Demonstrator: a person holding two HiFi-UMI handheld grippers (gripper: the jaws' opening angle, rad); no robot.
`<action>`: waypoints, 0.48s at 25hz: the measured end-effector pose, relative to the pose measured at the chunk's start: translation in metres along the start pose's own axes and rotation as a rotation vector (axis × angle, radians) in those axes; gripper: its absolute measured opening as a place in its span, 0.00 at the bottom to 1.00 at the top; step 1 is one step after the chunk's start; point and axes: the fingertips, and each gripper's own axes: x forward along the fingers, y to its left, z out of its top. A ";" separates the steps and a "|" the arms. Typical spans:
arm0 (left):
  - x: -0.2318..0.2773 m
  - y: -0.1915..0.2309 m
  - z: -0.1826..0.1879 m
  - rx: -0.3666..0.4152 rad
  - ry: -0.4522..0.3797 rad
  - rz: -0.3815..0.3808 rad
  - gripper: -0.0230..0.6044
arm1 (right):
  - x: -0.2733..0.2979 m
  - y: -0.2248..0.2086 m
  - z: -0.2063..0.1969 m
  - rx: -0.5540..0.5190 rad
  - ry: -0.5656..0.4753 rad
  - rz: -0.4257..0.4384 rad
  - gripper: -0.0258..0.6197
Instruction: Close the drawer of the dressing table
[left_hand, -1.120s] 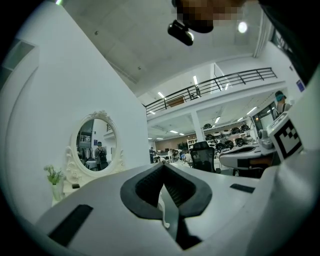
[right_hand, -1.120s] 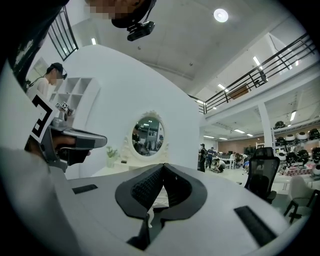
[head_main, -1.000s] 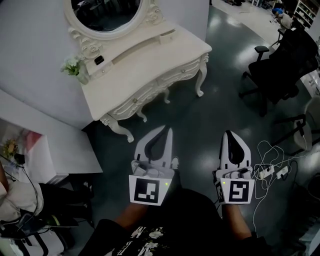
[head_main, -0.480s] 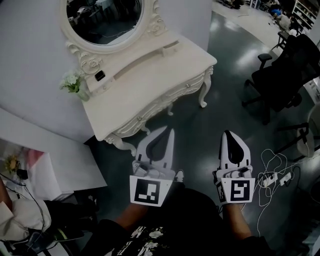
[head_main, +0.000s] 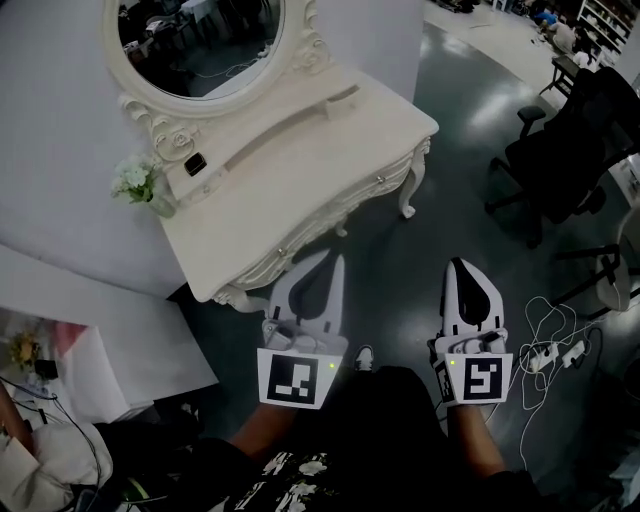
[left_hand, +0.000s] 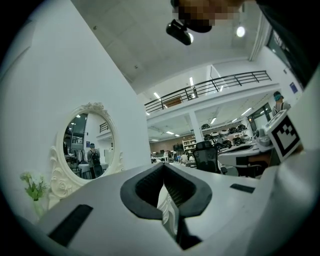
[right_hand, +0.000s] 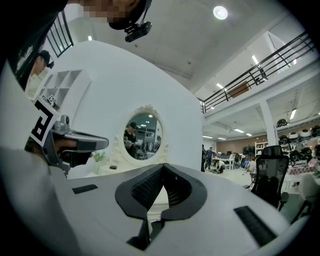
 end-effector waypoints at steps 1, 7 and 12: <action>0.002 0.002 -0.001 -0.003 -0.002 -0.001 0.04 | 0.001 0.000 0.000 -0.002 0.000 -0.003 0.04; 0.006 0.008 -0.005 0.001 0.006 -0.002 0.04 | 0.004 -0.007 -0.002 0.060 -0.029 -0.006 0.04; 0.010 0.022 -0.012 -0.011 0.013 0.027 0.04 | 0.023 -0.013 -0.004 0.022 -0.042 0.006 0.04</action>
